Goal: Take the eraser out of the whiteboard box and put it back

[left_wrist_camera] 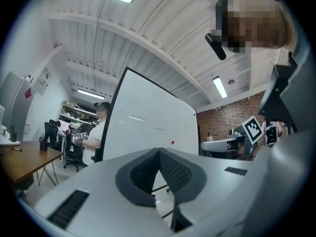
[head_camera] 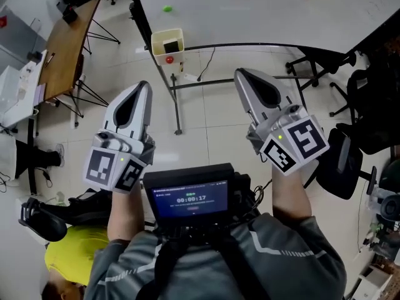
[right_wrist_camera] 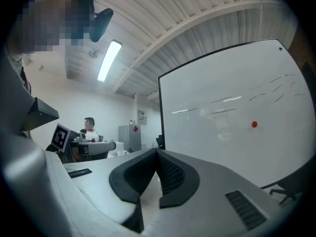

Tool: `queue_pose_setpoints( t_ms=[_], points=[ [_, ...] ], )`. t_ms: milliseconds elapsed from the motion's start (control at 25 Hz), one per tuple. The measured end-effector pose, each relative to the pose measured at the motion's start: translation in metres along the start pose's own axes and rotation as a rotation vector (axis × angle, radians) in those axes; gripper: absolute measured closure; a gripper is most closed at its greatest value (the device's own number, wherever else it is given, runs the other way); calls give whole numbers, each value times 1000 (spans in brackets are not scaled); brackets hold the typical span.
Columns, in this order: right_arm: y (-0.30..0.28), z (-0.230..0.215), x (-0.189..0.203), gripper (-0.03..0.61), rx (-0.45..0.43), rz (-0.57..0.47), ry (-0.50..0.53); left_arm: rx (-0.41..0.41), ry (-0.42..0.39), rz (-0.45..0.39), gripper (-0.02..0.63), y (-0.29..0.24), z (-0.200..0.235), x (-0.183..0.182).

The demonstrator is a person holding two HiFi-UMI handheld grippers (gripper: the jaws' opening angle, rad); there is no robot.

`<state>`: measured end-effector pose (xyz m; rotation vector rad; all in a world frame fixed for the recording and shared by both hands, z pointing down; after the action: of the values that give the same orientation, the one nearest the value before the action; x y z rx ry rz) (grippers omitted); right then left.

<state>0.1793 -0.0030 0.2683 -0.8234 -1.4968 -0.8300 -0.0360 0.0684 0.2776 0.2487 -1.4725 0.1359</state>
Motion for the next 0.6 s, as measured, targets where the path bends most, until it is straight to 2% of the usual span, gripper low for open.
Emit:
queue_pose_setpoints(
  t_ms=[160,280,400,600],
  points=[
    [72,-36,-7,551,-48,5,12,-9,-29,-5,581,-15,-88,-5],
    [116,-60,-5,551,-75,-4,10,-40,-27,4,581,-22,-134,5],
    [146,-73,-4,551,-88,6,6,-64,-24,29,581,-23,-167,16],
    [165,-64,-7,551,-95,-1,-19,-27,-38,31,581,-15,-192,7]
  ],
)
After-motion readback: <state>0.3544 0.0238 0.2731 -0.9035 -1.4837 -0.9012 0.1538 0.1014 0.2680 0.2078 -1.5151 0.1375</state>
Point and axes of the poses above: the fingertips, and each gripper's own axes: y backward along the fingers, z to its left, x out of its underside, the point moved 5 cm from there along y, backward along the fingers, and after that the axes turned 7 degrees about -x, right-handed, at the moved point
